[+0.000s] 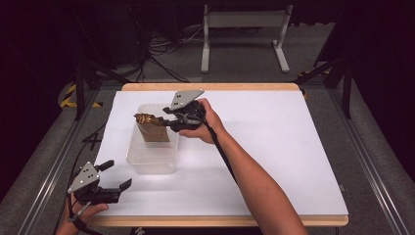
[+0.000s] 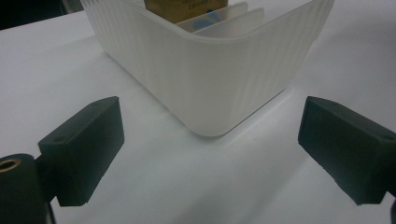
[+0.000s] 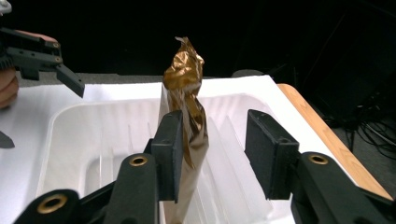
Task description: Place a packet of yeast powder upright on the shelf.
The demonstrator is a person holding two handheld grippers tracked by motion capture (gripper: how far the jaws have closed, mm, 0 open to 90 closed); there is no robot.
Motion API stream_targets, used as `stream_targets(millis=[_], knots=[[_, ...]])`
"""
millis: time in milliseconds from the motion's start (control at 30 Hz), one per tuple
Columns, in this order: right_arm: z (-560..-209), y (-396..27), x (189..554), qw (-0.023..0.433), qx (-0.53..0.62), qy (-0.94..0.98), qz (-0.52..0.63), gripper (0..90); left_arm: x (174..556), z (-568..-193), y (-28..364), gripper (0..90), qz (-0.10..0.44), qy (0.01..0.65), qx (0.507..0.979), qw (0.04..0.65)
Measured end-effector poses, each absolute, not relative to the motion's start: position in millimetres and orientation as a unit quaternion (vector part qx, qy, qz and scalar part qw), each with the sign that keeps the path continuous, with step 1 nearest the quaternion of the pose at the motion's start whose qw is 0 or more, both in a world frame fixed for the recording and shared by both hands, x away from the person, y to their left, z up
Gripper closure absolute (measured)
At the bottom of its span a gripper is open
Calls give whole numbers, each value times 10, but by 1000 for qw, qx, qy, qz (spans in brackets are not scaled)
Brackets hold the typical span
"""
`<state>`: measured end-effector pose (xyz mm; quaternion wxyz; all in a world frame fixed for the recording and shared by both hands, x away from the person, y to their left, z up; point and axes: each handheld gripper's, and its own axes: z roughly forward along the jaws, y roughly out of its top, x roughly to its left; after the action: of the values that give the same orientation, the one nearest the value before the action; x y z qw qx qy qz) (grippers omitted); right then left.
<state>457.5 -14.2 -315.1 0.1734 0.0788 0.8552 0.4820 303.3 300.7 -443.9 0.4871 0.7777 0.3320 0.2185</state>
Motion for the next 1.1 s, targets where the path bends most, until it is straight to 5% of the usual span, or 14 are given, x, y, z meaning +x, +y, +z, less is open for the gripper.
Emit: stream_targets(millis=[1100], knots=[[-3025, -657, 4353, 258, 133, 882, 371, 273, 3059, -4449, 2954, 84, 215, 321, 790, 476]])
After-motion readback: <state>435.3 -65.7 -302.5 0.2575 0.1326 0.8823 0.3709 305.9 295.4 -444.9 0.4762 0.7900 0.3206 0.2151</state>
